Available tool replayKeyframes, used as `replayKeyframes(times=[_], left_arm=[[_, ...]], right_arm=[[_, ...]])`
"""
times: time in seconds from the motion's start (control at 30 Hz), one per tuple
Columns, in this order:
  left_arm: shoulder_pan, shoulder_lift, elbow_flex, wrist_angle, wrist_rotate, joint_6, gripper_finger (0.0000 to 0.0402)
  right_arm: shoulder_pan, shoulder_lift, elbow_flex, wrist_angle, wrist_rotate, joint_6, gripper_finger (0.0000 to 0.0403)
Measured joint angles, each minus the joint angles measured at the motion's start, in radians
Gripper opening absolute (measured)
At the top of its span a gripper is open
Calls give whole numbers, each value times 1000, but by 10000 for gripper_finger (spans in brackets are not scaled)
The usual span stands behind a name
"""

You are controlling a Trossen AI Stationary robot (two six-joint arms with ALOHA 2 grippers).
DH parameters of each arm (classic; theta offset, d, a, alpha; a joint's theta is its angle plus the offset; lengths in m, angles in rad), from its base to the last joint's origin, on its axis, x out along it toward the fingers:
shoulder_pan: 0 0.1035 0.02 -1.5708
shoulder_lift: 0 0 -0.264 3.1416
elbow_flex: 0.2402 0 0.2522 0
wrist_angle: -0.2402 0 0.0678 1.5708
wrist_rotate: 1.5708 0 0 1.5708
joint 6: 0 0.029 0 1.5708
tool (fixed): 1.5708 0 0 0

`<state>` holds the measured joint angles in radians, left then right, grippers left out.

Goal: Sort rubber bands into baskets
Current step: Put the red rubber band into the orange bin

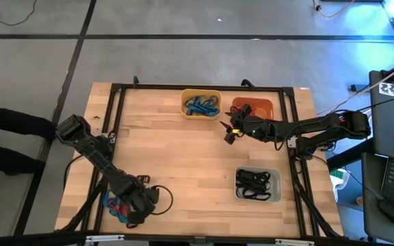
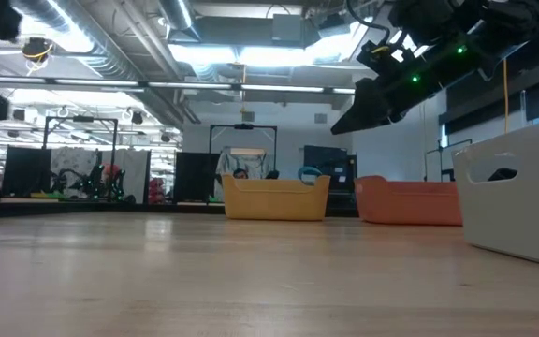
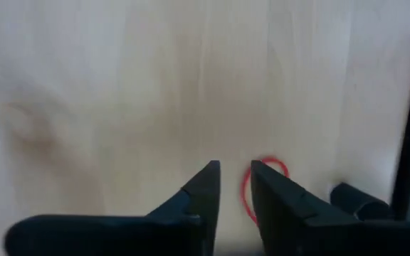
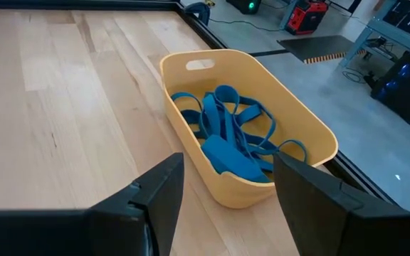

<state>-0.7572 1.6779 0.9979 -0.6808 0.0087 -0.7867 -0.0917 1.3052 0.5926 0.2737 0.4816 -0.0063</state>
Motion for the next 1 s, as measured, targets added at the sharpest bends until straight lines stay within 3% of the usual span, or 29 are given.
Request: replayKeyframes(times=[0.2, 0.47, 0.63, 0.83, 1.0], left_arm=[[-48, 0, -72, 106, 13, 20, 121], [-103, 14, -126, 226, -36, 171, 125], [-120, 56, -121, 216, -78, 258, 91], [-114, 57, -123, 218, -90, 317, 13], [-96, 39, -117, 219, -87, 324, 8]], right_arm=[[0, 0, 0, -1, 0, 0, 216], [0, 0, 0, -7, 0, 1, 216], [0, 0, 0, -7, 0, 1, 216], [0, 0, 0, -8, -1, 1, 216], [0, 0, 0, -8, -1, 1, 216]])
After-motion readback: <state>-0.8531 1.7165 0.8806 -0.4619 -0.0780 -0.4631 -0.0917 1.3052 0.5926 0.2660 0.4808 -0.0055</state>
